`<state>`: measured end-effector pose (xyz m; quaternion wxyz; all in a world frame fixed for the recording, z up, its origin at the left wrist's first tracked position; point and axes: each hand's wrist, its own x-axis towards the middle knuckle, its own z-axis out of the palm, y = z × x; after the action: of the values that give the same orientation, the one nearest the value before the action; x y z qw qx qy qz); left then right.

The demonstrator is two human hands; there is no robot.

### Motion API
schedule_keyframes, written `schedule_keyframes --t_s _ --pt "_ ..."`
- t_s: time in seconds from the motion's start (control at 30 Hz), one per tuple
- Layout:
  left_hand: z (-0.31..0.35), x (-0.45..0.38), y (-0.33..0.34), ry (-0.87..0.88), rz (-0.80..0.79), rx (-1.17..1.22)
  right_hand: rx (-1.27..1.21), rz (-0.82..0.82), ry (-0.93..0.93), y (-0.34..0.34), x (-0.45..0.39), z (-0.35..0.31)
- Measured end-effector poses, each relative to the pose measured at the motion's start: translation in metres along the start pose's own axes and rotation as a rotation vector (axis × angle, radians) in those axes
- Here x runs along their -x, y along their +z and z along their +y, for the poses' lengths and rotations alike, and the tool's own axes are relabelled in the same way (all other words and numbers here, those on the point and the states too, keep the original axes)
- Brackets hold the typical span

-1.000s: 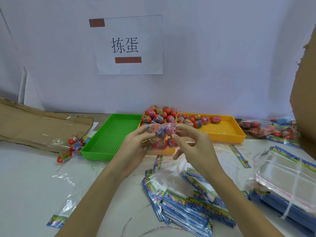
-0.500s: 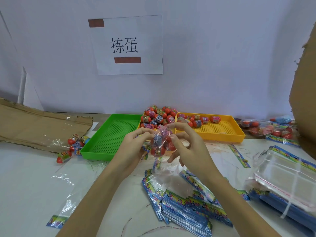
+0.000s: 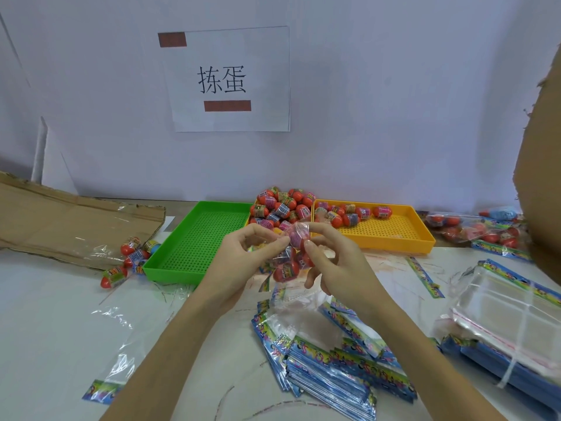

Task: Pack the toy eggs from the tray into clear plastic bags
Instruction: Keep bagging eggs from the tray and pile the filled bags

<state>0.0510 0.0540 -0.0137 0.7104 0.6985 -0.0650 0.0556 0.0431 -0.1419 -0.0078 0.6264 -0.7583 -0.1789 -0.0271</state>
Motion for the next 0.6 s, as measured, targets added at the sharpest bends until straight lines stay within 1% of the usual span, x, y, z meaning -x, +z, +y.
schedule_keyframes --t_s 0.13,0.2,0.23,0.43,0.5,0.6 --pt "0.001 0.003 -0.001 -0.026 -0.101 -0.053 0.078 -0.016 -0.060 0.000 0.001 0.001" --pt "-0.001 0.004 0.001 -0.031 -0.104 -0.160 0.085 -0.039 -0.050 0.001 0.001 0.003" --pt "-0.001 0.004 0.002 -0.029 -0.094 -0.176 0.090 -0.049 -0.048 0.001 0.001 0.004" --pt "0.004 0.006 0.007 0.014 -0.023 -0.137 0.193 -0.016 -0.098 0.004 0.000 0.009" --pt "0.005 0.005 0.004 0.019 -0.051 -0.151 0.194 -0.006 -0.108 0.004 -0.001 0.010" --pt "0.008 0.006 0.001 -0.005 -0.144 -0.133 0.211 0.003 -0.140 0.003 -0.001 0.010"
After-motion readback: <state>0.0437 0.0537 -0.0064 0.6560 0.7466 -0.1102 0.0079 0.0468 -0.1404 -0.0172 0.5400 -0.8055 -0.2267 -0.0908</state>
